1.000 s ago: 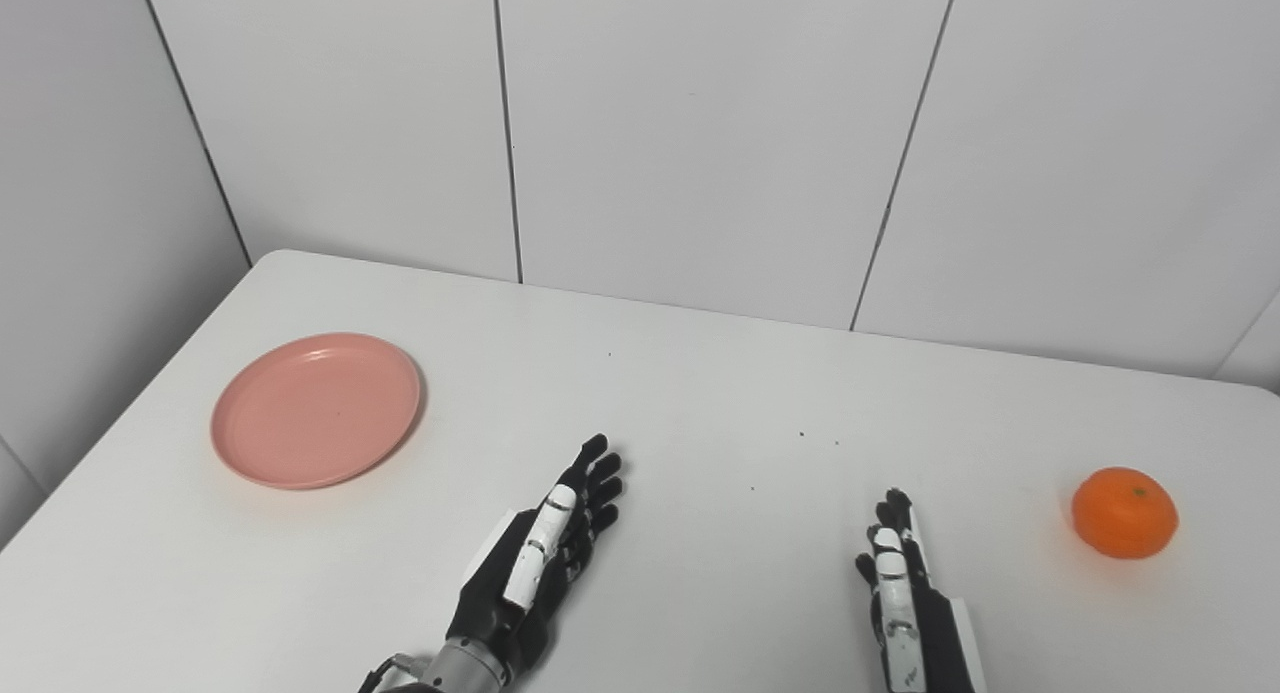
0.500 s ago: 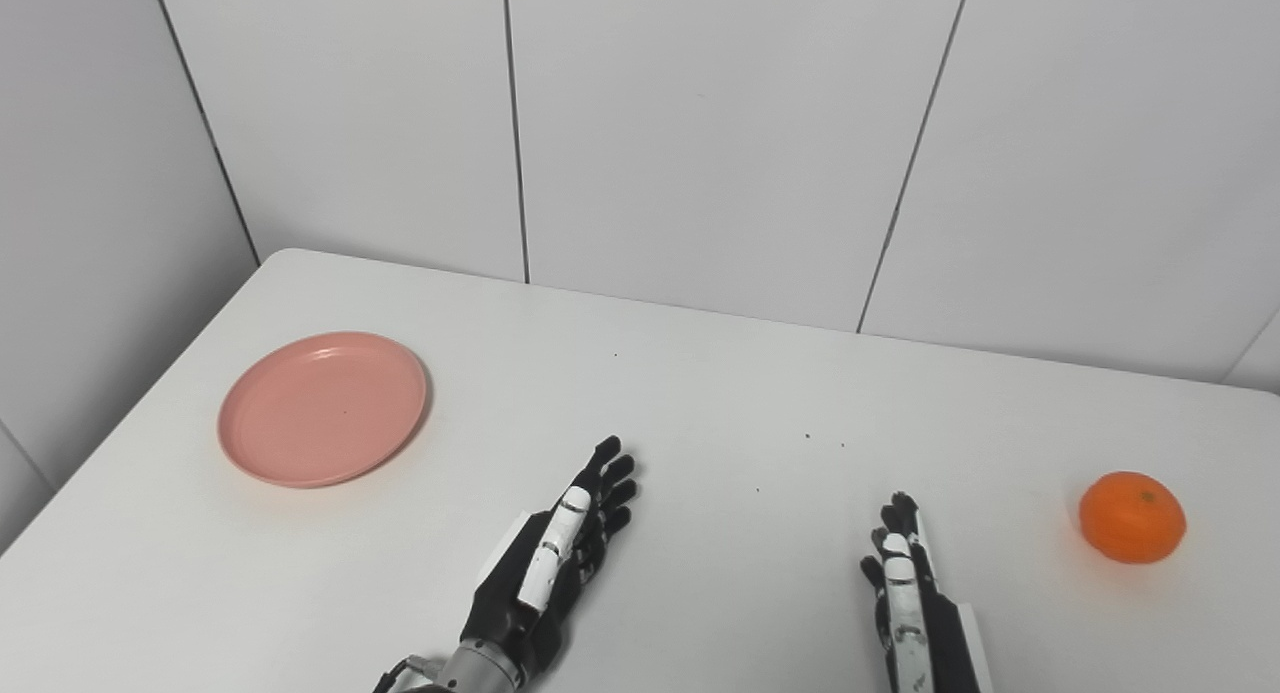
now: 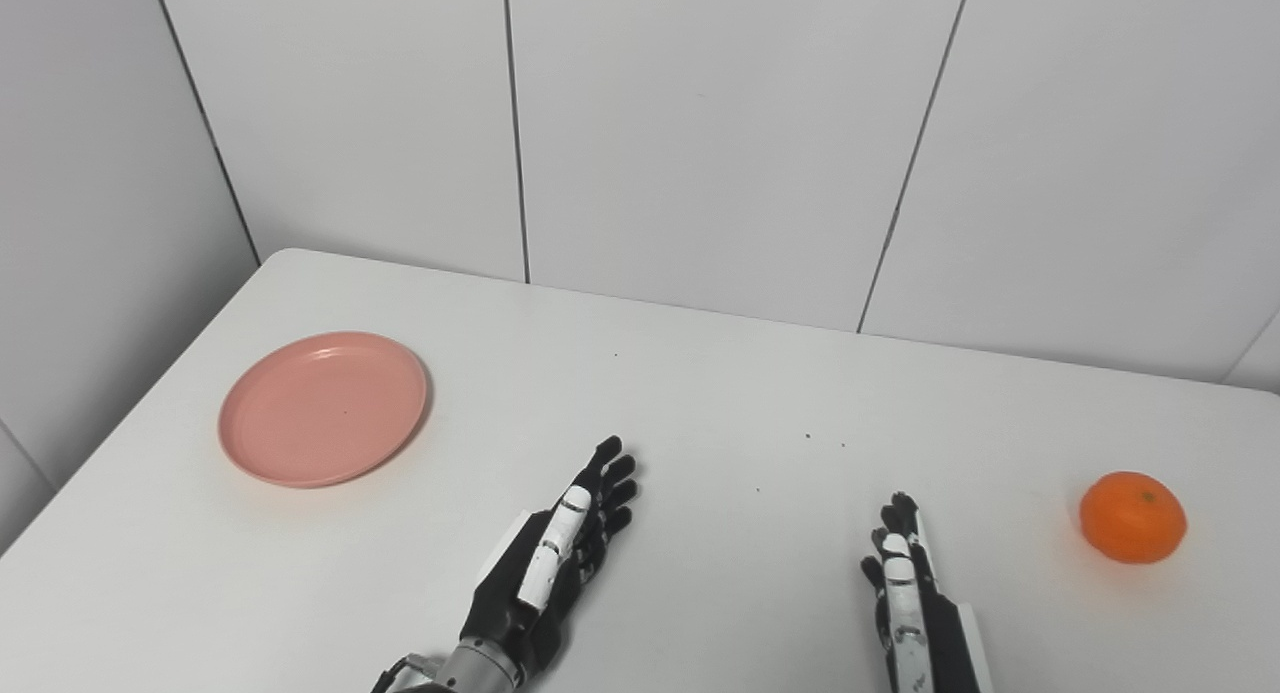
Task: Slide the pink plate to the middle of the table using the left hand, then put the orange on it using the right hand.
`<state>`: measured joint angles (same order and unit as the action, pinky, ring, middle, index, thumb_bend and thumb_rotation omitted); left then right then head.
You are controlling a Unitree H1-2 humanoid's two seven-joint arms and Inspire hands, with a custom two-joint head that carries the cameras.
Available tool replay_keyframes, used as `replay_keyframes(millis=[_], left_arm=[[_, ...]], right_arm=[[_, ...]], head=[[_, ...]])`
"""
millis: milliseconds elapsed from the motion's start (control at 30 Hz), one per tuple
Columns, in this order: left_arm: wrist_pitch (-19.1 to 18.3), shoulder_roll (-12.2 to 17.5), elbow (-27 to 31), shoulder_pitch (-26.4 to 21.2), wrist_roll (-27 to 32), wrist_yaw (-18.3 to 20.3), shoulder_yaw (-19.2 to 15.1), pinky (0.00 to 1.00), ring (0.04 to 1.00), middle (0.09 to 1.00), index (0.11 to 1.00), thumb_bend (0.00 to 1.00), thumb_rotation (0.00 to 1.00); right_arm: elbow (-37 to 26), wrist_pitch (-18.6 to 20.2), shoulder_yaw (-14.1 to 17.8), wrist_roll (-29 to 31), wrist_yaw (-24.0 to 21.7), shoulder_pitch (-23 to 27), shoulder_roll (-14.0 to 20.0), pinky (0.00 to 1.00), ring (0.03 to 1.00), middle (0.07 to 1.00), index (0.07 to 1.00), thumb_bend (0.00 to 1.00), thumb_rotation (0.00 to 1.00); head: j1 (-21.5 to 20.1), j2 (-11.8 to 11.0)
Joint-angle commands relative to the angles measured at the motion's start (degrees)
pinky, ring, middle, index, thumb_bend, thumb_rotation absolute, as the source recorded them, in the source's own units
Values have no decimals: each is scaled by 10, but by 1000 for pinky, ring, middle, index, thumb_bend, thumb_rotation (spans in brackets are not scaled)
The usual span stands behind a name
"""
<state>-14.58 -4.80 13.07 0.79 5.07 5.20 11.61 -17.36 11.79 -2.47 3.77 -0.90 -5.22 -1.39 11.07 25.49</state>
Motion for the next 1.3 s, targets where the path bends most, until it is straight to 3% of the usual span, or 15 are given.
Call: replay_keyframes(millis=[0,500,700,900,1267], left_arm=[[7,1,26,-20,2,10,0,1000,992,1000,1000,413,1000],[-45,27,86,-68,14,16,-17,969,949,973,971,451,1000],[-53,25,105,-89,35,15,-45,918,900,914,903,423,1000],[-93,51,127,-128,51,20,-72,914,918,928,913,441,1000],[-120,101,115,-193,90,18,-134,928,931,946,935,399,1000]], right_arm=[[-16,-15,2,1,-3,5,1,1000,1000,1000,1000,144,1000],[-17,-15,5,5,-2,7,0,1000,1000,1000,1000,127,1000],[-14,-19,5,3,-4,7,3,1000,1000,1000,1000,124,1000],[-13,-15,8,9,-8,8,5,1000,1000,1000,1000,132,1000],[-15,-8,10,15,-9,10,5,1000,1000,1000,1000,109,1000]], head=[[1,1],[9,2],[13,1],[20,0],[26,-4]])
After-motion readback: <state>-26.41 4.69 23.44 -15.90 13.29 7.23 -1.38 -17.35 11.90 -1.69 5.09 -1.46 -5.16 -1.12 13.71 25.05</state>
